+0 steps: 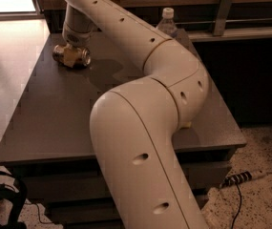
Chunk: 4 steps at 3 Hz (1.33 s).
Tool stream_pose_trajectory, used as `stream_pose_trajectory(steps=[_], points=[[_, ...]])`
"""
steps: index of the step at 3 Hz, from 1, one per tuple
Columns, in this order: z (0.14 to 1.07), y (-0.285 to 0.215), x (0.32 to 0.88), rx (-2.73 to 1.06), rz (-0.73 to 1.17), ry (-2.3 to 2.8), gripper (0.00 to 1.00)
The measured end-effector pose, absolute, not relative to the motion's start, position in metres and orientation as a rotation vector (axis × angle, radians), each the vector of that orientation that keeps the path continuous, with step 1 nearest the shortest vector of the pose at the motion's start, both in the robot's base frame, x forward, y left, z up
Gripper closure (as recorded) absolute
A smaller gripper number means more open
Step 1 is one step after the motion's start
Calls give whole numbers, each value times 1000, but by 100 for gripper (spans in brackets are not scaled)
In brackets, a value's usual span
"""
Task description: Knock orange can over
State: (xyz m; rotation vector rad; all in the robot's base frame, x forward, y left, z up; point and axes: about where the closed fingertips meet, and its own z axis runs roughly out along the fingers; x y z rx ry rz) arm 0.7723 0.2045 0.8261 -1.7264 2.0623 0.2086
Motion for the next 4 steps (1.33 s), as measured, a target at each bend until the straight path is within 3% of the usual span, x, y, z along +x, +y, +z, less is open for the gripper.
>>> stream_pose_trajectory(steps=[2,4], points=[[825,206,772,-1730,210,2064,5],[821,207,772,-1734,212,2067,0]])
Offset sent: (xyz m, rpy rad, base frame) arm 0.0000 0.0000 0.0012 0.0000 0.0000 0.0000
